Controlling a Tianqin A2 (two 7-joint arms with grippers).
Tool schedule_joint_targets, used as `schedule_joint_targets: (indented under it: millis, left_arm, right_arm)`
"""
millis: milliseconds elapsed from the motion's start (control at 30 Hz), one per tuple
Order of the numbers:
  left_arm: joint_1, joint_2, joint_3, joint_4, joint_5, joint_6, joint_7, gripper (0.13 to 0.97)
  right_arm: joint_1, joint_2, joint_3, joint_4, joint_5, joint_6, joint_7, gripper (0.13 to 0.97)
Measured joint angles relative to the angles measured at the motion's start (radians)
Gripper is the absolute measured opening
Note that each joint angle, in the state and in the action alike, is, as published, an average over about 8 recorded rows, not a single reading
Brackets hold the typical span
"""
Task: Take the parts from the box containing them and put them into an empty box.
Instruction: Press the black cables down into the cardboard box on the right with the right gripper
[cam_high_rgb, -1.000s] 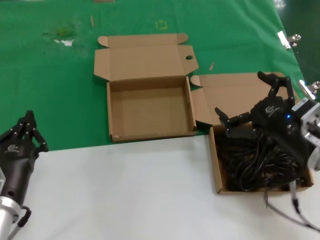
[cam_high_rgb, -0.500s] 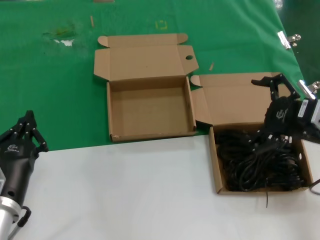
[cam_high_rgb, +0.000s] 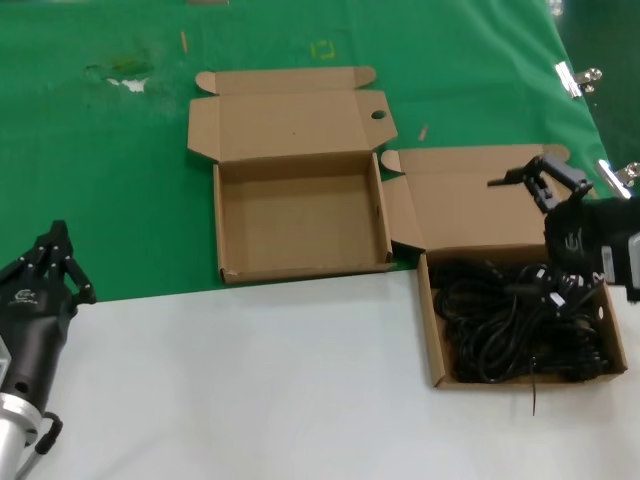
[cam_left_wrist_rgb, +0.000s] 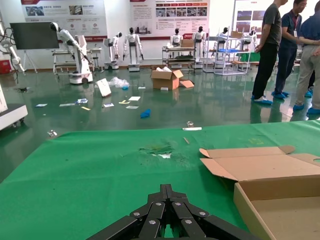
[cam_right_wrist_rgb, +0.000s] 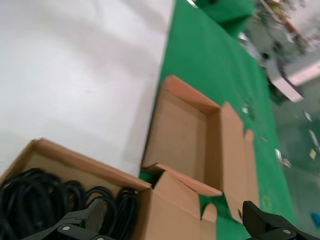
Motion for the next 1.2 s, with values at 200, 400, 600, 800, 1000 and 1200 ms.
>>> schedule_joint_targets:
  millis: [200, 400, 600, 800, 1000, 1200]
  left_arm:
    - [0.000, 0.000, 0.000, 0.000, 0.000, 0.000, 0.000, 0.140]
    - [0.000, 0.000, 0.000, 0.000, 0.000, 0.000, 0.000, 0.140]
    - [0.000, 0.000, 0.000, 0.000, 0.000, 0.000, 0.000, 0.140]
    - [0.000, 0.000, 0.000, 0.000, 0.000, 0.000, 0.000, 0.140]
    - [0.000, 0.000, 0.000, 0.000, 0.000, 0.000, 0.000, 0.140]
    - [0.000, 0.000, 0.000, 0.000, 0.000, 0.000, 0.000, 0.140]
  right_arm:
    - [0.039, 0.019, -0.044, 0.005, -0.031, -0.093, -0.033, 0.966]
    - [0.057, 0.035, -0.082, 0.008, -0.068, -0.157, -0.035, 0.966]
    - [0.074, 0.034, -0.116, -0.031, -0.115, -0.187, -0.054, 0.966]
    - [0.103, 0.010, -0.139, -0.106, -0.156, -0.181, -0.117, 0.966]
    - [0.138, -0.023, -0.152, -0.180, -0.183, -0.163, -0.187, 0.966]
    - [0.158, -0.047, -0.160, -0.231, -0.198, -0.148, -0.248, 0.966]
